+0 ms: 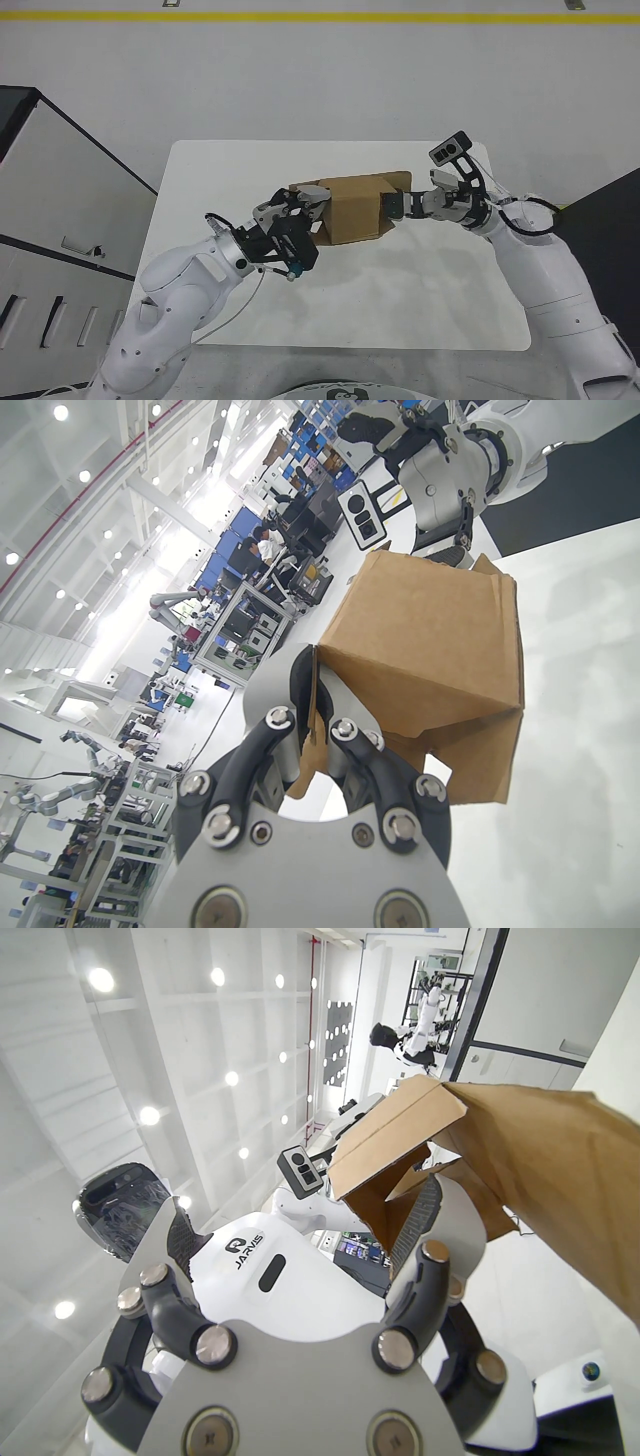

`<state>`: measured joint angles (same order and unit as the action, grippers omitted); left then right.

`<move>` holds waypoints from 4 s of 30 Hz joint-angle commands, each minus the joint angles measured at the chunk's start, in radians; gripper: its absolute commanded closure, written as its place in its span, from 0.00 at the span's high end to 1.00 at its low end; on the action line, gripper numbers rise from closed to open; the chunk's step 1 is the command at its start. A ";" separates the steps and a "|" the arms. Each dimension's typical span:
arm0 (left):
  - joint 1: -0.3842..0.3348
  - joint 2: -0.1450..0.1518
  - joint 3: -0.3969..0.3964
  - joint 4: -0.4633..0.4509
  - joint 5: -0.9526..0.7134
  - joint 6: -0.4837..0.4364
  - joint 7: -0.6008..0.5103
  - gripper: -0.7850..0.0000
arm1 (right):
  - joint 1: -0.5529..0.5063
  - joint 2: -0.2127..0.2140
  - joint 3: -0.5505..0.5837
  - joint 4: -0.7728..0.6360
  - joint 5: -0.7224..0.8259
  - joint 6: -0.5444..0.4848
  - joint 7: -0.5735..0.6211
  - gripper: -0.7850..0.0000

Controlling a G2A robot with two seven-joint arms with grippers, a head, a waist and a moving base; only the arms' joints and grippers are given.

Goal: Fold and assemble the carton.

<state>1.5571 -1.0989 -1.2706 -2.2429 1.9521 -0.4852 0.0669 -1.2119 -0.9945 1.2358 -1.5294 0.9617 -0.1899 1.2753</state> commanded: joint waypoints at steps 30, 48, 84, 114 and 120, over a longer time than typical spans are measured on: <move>-0.006 -0.001 -0.007 0.025 -0.119 -0.001 -0.060 0.00 | -0.023 -0.012 0.008 -0.115 -0.342 -0.323 -0.031 0.53; -0.008 0.003 -0.013 0.024 -0.122 -0.006 -0.058 0.00 | -0.007 -0.017 -0.019 -0.171 -0.552 -0.405 -0.141 0.43; 0.004 0.016 -0.177 -0.002 -0.143 0.022 -0.055 1.00 | -0.004 -0.018 -0.028 -0.063 -0.282 -0.366 -0.061 0.00; -0.009 0.024 -0.189 -0.079 -0.133 -0.047 -0.010 0.00 | -0.037 -0.024 0.023 -0.062 -0.230 -0.429 -0.110 0.00; -0.011 0.025 -0.181 -0.090 -0.113 -0.055 -0.003 0.00 | -0.039 -0.025 0.022 -0.071 -0.240 -0.420 -0.126 0.00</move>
<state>1.5473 -1.0750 -1.4581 -2.3254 1.8241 -0.5332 0.0581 -1.2492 -1.0191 1.2585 -1.5936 0.7305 -0.6175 1.1627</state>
